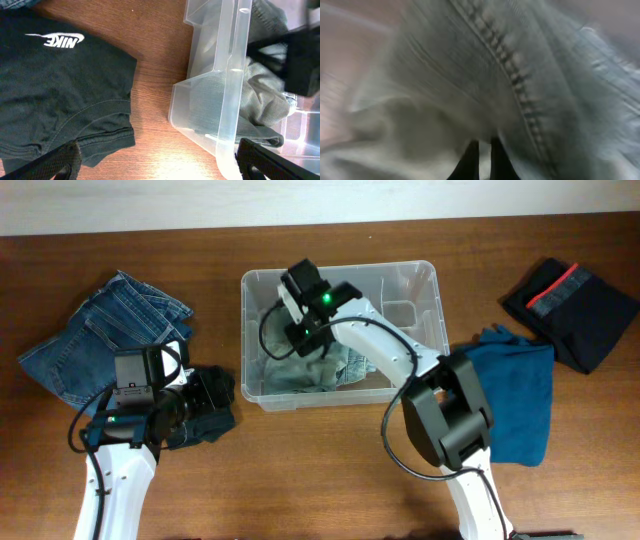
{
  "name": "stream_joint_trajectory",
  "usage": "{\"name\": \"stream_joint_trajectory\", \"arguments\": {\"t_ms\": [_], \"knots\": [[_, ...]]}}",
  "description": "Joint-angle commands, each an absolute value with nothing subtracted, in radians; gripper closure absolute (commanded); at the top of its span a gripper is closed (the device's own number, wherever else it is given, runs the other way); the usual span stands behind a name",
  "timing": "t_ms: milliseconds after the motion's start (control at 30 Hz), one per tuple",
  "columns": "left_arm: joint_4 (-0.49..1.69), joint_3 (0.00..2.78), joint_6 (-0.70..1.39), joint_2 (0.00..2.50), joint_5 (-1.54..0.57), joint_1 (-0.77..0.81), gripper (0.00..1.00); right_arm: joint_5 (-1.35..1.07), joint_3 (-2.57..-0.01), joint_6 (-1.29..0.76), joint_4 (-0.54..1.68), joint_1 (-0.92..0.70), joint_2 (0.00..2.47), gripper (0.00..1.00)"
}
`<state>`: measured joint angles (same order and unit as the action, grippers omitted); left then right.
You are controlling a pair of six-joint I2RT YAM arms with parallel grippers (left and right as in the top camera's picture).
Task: Pack container
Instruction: 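Press and tuck the light-wash jeans down inside the bin with the right gripper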
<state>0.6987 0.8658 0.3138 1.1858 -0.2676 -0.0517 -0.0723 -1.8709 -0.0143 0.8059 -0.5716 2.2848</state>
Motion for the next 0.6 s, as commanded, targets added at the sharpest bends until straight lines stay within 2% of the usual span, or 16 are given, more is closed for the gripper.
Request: {"name": "stream_joint_trajectory", "arguments": {"t_ms": [0,233,467,567], "knots": [[0.698,0.87,0.298,1.185,-0.261,-0.048,0.01,-0.086,-1.849,-0.008,0.792,-0.569,2.295,0.96],[0.698,0.87,0.298,1.185,-0.261,-0.048,0.01,-0.086,-1.849,-0.008,0.762,-0.57,2.296,0.9],[0.698,0.87,0.298,1.185,-0.261,-0.048,0.01,-0.166,-1.842,-0.007,0.736,-0.571,2.305,0.91],[0.698,0.87,0.298,1.185,-0.261,-0.048,0.01,-0.177,-1.838,-0.007,0.724,-0.571,2.33,0.95]]}}
